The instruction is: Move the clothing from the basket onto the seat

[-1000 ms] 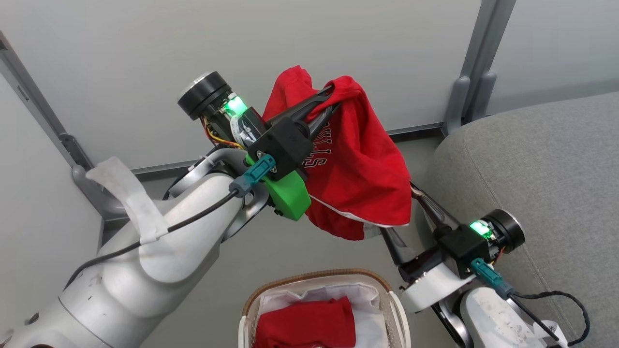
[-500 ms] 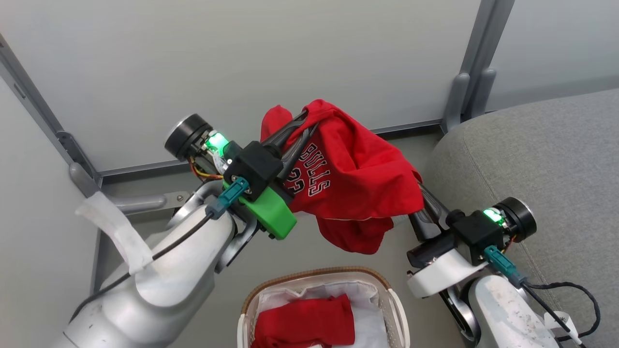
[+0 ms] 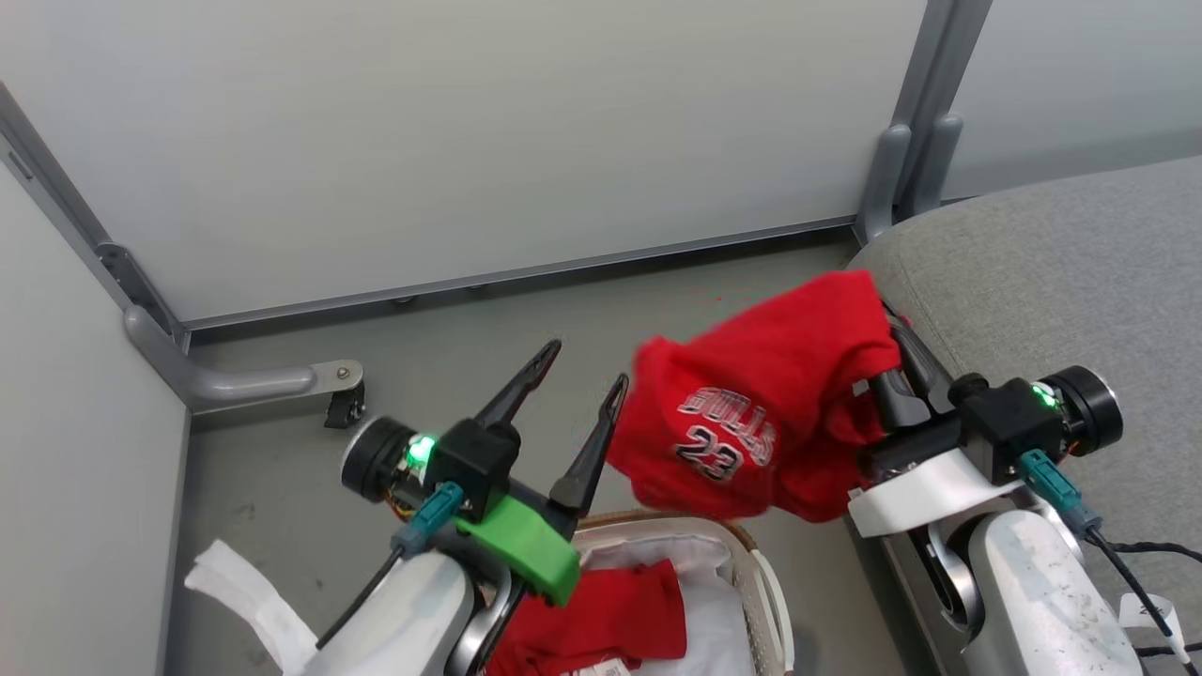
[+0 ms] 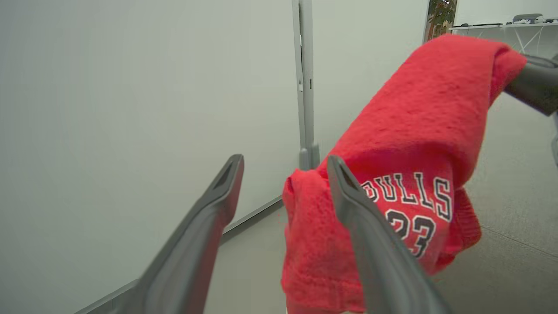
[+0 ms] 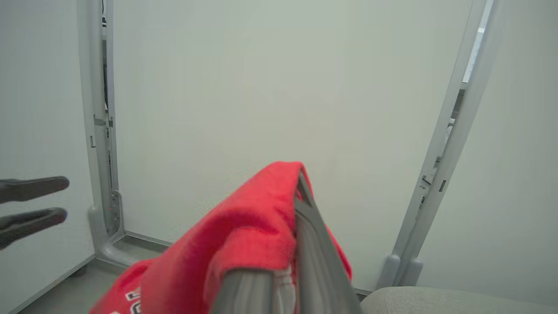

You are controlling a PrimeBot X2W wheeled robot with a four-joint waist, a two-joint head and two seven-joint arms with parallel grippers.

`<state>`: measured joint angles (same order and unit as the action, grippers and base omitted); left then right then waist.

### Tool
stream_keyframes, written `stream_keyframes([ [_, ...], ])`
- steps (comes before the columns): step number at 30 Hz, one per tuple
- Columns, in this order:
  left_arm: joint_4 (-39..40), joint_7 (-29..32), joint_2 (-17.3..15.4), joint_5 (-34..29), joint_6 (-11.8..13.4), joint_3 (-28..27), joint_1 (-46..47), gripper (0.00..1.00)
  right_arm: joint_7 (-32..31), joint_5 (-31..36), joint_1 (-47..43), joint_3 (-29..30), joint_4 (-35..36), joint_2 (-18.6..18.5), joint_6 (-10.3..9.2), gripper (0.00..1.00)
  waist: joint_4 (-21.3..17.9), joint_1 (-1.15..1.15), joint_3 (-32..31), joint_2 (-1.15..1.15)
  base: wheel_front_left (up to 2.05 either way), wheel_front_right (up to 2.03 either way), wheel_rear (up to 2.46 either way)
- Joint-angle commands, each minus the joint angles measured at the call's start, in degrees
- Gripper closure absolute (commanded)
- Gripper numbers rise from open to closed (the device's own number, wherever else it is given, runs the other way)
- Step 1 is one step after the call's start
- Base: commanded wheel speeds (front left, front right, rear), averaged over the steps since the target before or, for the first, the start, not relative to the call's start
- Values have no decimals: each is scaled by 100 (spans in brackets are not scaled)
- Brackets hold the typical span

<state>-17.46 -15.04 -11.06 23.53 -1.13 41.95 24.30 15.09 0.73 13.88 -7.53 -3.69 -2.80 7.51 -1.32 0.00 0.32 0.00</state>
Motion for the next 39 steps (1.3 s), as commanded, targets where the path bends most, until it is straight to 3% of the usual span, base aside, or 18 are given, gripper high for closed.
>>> stream_keyframes([
  [1, -55, -18, 33, -90, -54, -84, -186, 0, 12, 41, 65, 71, 40, -18, -4, 100, 10, 0, 18, 0, 0, 0, 0],
  [11, -361, -13, 354, -350, -344, -551, -1074, 0, 12, 142, -190, 401, 23, -18, -4, 100, 4, 0, 79, 0, 0, 0, 0],
  [25, -300, -13, 647, -740, -542, -1052, -1384, 0, 12, 141, -60, 587, 7, -19, -4, 100, -201, 0, 235, 0, 0, 0, 0],
  [29, -228, -12, 701, -822, -579, -1158, -1408, 0, 12, 155, 8, 642, 50, -17, -4, 100, -523, 0, 361, 0, 0, 0, 0],
  [39, -35, -12, 746, -1066, -629, -1343, -1195, 0, 12, 105, 93, 845, 57, -15, -5, 100, -1876, 0, 803, 0, 0, 0, 0],
])
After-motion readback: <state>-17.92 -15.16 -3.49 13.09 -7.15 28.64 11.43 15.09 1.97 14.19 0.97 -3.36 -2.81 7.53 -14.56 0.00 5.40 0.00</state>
